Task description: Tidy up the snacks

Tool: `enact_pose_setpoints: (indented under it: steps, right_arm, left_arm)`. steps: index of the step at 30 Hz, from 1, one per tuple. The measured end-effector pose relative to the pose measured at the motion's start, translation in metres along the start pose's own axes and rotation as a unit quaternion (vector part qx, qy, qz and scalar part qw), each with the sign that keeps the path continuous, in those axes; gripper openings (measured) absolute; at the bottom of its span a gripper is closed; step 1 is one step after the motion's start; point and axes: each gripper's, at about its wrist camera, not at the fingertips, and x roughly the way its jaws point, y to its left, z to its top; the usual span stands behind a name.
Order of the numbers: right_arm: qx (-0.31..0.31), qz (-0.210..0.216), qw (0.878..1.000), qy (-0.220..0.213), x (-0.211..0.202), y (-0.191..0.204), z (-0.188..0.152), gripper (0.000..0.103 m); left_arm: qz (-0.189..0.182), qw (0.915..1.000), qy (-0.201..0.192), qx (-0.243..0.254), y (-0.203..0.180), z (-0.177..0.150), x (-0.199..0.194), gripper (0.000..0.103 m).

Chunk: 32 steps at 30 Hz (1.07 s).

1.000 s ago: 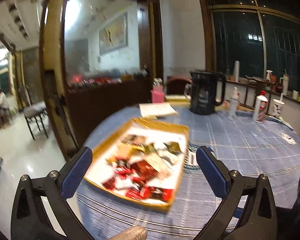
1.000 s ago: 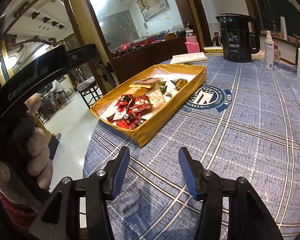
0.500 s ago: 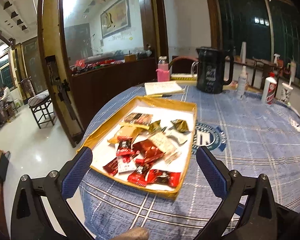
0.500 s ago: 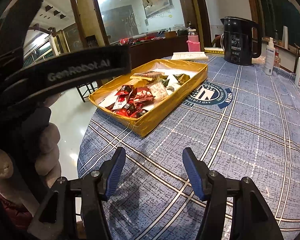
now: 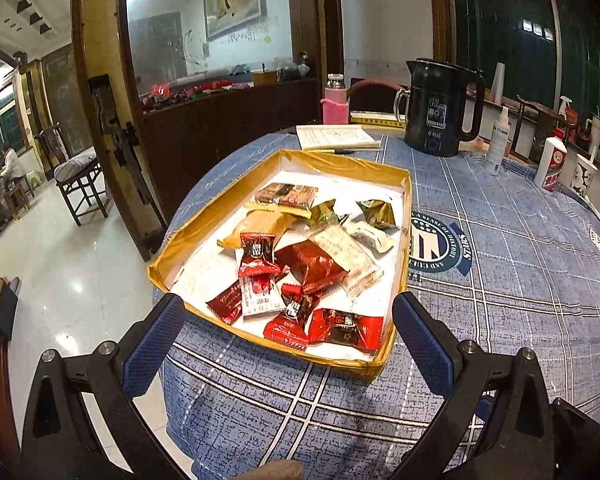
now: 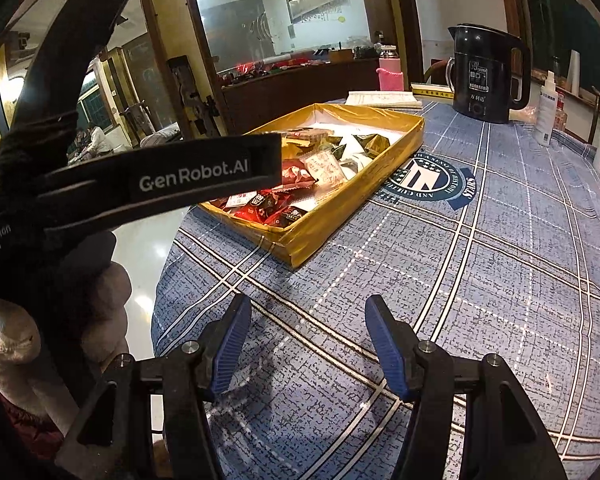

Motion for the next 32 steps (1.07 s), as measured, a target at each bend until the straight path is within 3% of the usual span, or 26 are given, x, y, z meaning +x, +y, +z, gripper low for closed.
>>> enact_pose_setpoints:
  steps: [22, 32]
  right_arm:
    - [-0.004, -0.002, 1.000, 0.012, 0.006, 0.004, -0.001, 0.062]
    - [0.003, -0.010, 1.000, 0.001, -0.001, -0.005, 0.000, 0.062]
  left_arm:
    - [-0.034, 0.9991, 0.024, -0.004, 0.004, -0.004, 0.008, 0.103]
    - [-0.045, 0.9986, -0.003, 0.027, -0.010, 0.000, -0.008, 0.103]
